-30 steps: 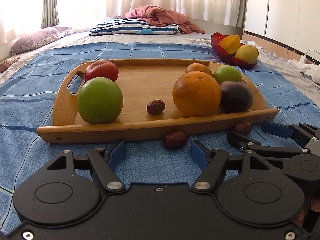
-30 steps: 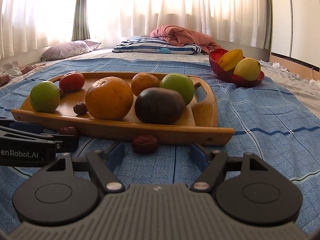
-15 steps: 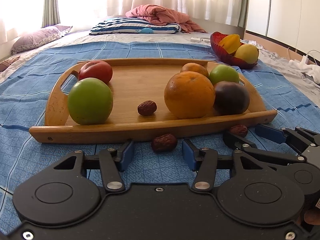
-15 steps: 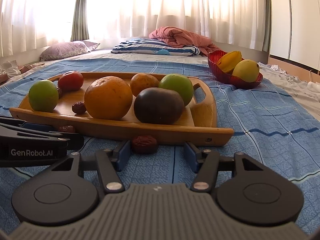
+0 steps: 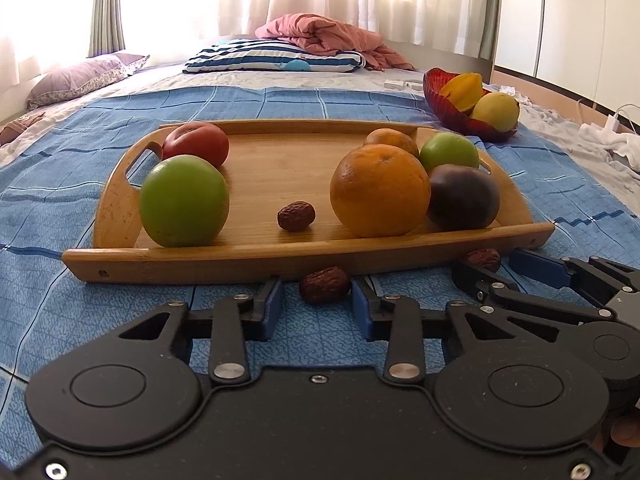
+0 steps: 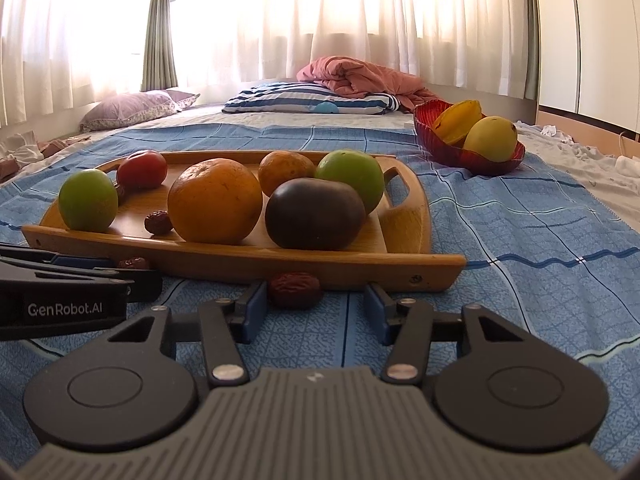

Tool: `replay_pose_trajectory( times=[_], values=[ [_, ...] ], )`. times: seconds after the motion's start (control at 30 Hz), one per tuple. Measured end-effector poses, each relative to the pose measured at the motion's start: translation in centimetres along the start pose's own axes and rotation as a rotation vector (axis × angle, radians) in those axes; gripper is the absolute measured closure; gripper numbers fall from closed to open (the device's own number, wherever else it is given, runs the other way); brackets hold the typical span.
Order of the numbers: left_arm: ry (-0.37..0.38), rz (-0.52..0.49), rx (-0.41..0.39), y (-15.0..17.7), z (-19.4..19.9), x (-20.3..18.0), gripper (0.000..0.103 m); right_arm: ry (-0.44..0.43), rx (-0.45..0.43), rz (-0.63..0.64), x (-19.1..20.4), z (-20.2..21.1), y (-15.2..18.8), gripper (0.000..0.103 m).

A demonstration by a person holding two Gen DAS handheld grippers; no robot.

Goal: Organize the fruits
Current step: 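Move the left tool to a red date on the sheet while the right tool approaches the other date, then close the left tool on its red date while the right tool grasps the other date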

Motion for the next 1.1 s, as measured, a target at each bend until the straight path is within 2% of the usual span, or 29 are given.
replay_pose_trajectory(
  times=[0.37,0.83,1.1],
  values=[
    [-0.005,-0.014,-0.013,0.19,0.26,-0.30,0.076,0.006,-0.018,-0.001,0.04,0.36,0.19,0.058],
    [-0.012,-0.034,-0.027,0.28,0.46,-0.56,0.077,0.007,-0.038,-0.010,-0.07,0.66,0.30,0.068],
    [-0.014,-0.038,-0.029,0.26,0.53,-0.54,0.077,0.008,-0.047,-0.008,-0.05,0.83,0.35,0.069]
  ],
)
Point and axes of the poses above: each gripper's, at about its wrist camera, not at the fingertips, and z roughly against the way its jaws point, x to its left, y to its underside, the point moved 1 cm from there along -z, roughly the way its jaws point, and after that the axes turned 14 degrees about -y, right-handed, at the moved point
